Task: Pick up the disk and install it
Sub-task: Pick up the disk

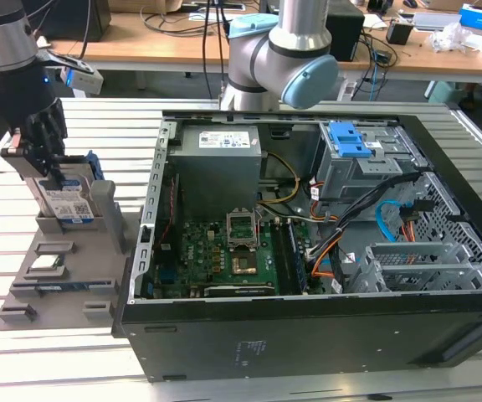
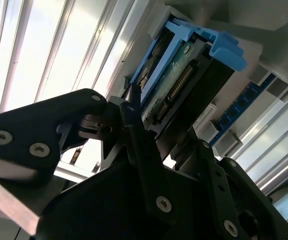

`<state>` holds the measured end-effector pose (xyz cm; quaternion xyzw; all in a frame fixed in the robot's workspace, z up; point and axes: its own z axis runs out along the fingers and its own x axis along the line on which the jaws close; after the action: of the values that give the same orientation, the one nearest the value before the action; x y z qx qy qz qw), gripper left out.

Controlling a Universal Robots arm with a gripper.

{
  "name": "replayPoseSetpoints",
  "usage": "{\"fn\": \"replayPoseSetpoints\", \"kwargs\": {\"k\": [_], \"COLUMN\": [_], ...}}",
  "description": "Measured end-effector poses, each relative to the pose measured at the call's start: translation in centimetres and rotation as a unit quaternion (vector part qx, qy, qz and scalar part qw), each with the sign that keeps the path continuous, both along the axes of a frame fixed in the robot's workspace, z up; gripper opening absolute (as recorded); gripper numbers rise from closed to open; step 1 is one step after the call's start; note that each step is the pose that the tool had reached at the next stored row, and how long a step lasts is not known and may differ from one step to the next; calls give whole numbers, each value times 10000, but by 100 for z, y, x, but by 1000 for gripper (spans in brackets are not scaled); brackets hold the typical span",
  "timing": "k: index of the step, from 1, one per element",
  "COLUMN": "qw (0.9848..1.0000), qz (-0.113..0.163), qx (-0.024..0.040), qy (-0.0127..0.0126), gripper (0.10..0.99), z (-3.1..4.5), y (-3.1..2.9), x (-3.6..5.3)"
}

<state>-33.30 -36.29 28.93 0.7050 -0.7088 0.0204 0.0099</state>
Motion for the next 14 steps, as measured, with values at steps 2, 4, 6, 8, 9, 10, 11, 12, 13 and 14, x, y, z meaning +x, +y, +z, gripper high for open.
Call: {"fn": "replayPoseSetpoints", "kwargs": {"k": [2,4,6,8,9,10,11,12,13,14], "qw": [10000,10000,10000,10000,10000,10000,10000,10000,10000,10000], "qz": [0,0,0,0,0,0,0,0,0,0], "qx": [0,-1,0,0,0,0,0,0,0,0], "qy": [0,0,0,0,0,0,0,0,0,0], "gripper": [482,400,361,361,361,361,361,361,361,361], "z": [0,0,0,0,0,0,0,0,0,0], "y": [0,0,0,0,0,0,0,0,0,0], "x": [-1,-3,-4,-5,-5,-6,-8,-8,-9,-9]}}
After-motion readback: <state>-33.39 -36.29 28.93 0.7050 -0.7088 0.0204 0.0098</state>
